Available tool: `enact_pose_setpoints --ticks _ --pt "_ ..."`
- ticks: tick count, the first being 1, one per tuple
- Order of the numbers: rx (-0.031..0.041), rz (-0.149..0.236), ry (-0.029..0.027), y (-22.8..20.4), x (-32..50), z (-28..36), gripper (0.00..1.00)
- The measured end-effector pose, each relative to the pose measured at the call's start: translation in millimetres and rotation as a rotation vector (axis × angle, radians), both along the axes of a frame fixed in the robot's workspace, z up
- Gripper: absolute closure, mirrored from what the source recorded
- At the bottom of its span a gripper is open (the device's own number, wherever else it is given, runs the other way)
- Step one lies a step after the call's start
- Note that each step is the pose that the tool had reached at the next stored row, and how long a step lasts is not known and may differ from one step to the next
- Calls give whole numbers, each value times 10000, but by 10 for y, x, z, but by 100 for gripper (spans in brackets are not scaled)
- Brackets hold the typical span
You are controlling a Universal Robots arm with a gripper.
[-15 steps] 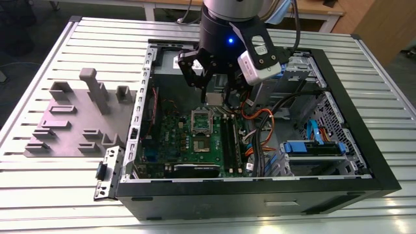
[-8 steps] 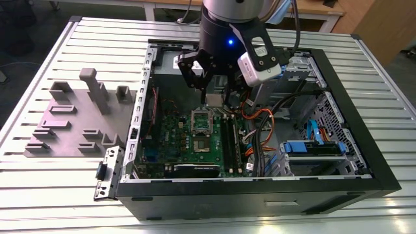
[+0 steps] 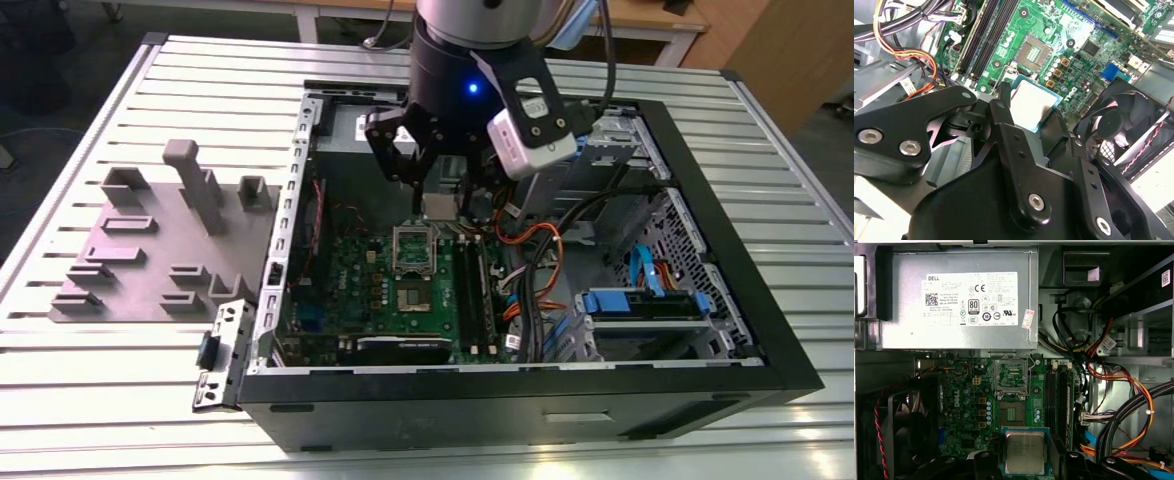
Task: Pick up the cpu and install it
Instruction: 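Place the cpu into insertion slot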
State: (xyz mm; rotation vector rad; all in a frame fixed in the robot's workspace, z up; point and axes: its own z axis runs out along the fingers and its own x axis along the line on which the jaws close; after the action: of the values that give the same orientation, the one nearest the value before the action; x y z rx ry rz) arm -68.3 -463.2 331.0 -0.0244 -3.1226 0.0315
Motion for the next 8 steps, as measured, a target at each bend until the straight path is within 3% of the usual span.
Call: enact_pose_setpoints --ticks 2,4,8 --pt "0 0 0 -2 0 -3 53" --pt "-1 0 0 -5 0 -55 53" --pt "0 0 0 -5 0 -60 53"
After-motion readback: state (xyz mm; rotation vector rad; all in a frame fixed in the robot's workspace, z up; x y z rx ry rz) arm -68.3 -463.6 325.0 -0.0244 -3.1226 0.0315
